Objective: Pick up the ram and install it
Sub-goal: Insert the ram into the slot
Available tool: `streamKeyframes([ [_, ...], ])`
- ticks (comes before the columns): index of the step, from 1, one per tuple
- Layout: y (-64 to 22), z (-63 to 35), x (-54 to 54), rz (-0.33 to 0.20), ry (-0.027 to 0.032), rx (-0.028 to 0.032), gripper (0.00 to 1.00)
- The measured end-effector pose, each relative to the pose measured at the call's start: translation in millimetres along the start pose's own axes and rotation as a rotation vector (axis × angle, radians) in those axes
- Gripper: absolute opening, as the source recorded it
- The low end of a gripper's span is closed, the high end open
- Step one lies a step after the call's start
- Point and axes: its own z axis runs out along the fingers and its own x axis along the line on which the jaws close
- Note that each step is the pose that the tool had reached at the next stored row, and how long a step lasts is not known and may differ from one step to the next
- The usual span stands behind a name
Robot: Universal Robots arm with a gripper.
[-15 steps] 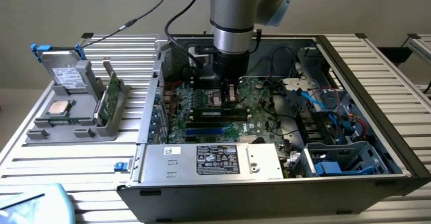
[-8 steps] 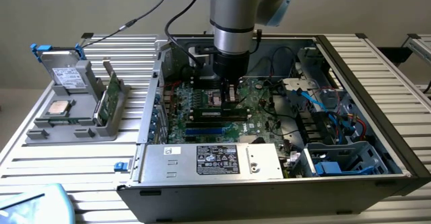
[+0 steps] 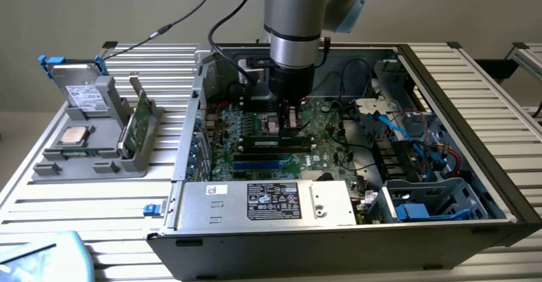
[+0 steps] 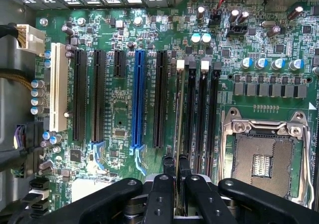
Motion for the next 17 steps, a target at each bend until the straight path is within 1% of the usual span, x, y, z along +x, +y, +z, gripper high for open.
streamKeyframes([
  [7,-0.3,-0.1,-0.9,0.000,0.0005,0.0000,0.14],
  [17,-0.4,0.1,-1.8,-0.002,0.0040,0.0000,0.14],
])
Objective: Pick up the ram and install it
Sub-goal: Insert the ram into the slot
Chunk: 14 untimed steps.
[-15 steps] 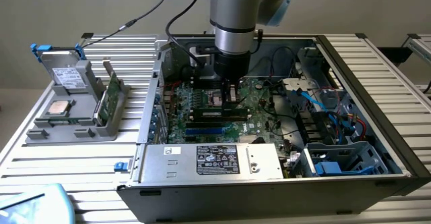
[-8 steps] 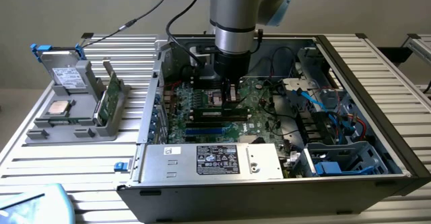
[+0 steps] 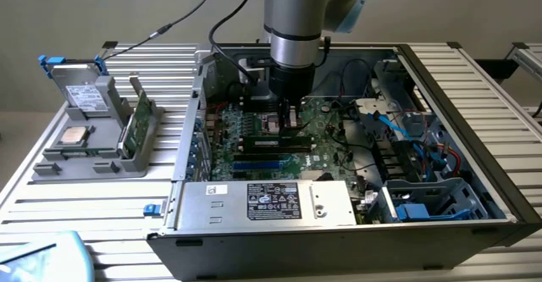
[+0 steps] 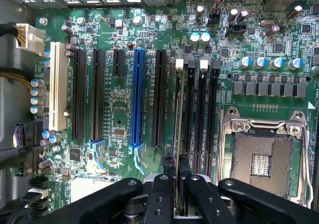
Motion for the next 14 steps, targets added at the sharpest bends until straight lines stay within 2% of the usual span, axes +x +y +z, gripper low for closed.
streamKeyframes([
  [7,-0.1,1.4,-2.0,0.000,-0.0006,0.0005,0.14],
  [14,-0.1,1.8,-2.2,-0.005,0.0038,0.0005,0.14],
])
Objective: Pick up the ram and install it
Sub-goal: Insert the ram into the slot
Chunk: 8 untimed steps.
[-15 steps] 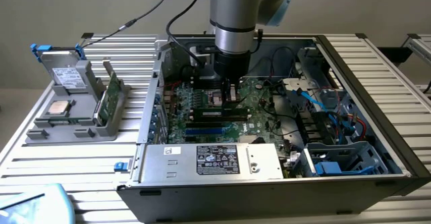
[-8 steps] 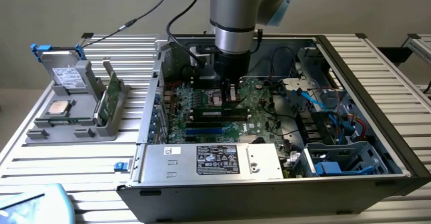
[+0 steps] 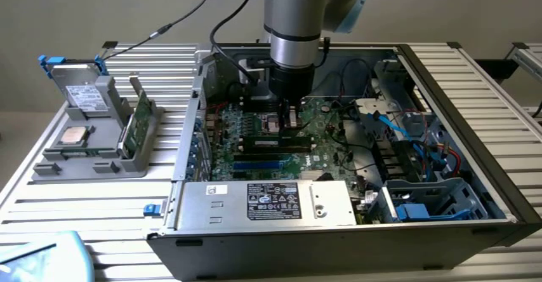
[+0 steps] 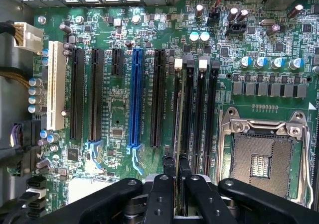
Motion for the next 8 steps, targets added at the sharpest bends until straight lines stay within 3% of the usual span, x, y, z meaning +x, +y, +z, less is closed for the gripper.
streamKeyframes([
  [8,0.0,-1.1,0.1,-0.002,0.0033,-0.0005,0.14],
])
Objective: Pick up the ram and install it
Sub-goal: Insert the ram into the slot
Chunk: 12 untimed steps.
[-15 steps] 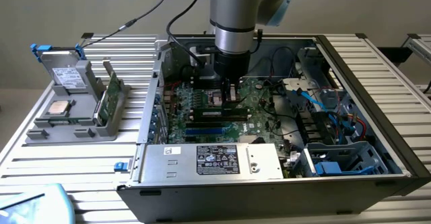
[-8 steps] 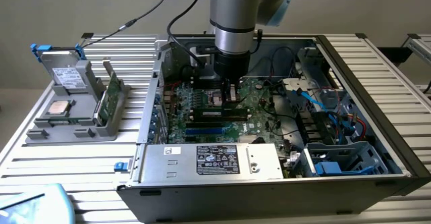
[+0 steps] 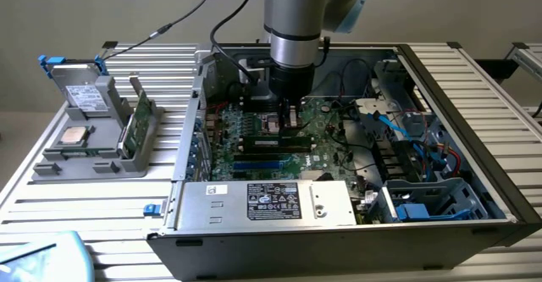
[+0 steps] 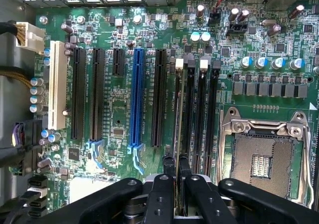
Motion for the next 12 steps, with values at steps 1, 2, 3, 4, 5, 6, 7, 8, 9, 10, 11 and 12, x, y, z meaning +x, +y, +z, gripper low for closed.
streamKeyframes([
  [1,0.0,-0.3,0.1,0.000,0.0003,-0.0002,0.14],
  [2,0.0,-0.9,0.1,-0.001,0.0008,-0.0005,0.14],
  [3,0.1,-1.1,0.2,-0.001,0.0011,-0.0007,0.14],
  [4,0.1,-1.5,0.2,-0.002,0.0017,-0.0009,0.14],
  [5,0.1,-1.8,0.3,-0.002,0.0021,-0.0010,0.14],
  [6,0.1,-2.2,0.4,-0.003,0.0029,-0.0013,0.14],
  [7,0.1,-2.7,0.5,-0.003,0.0034,-0.0014,0.14],
  [8,0.2,-3.4,0.6,-0.004,0.0041,-0.0017,0.14],
  [9,0.2,-4.1,0.6,-0.005,0.0044,-0.0018,0.14],
  [10,0.2,-4.9,0.7,-0.005,0.0047,-0.0020,0.14],
  [11,0.2,-5.6,0.8,-0.006,0.0052,-0.0021,0.14],
  [12,0.2,-6.0,0.9,-0.007,0.0053,-0.0019,0.14],
])
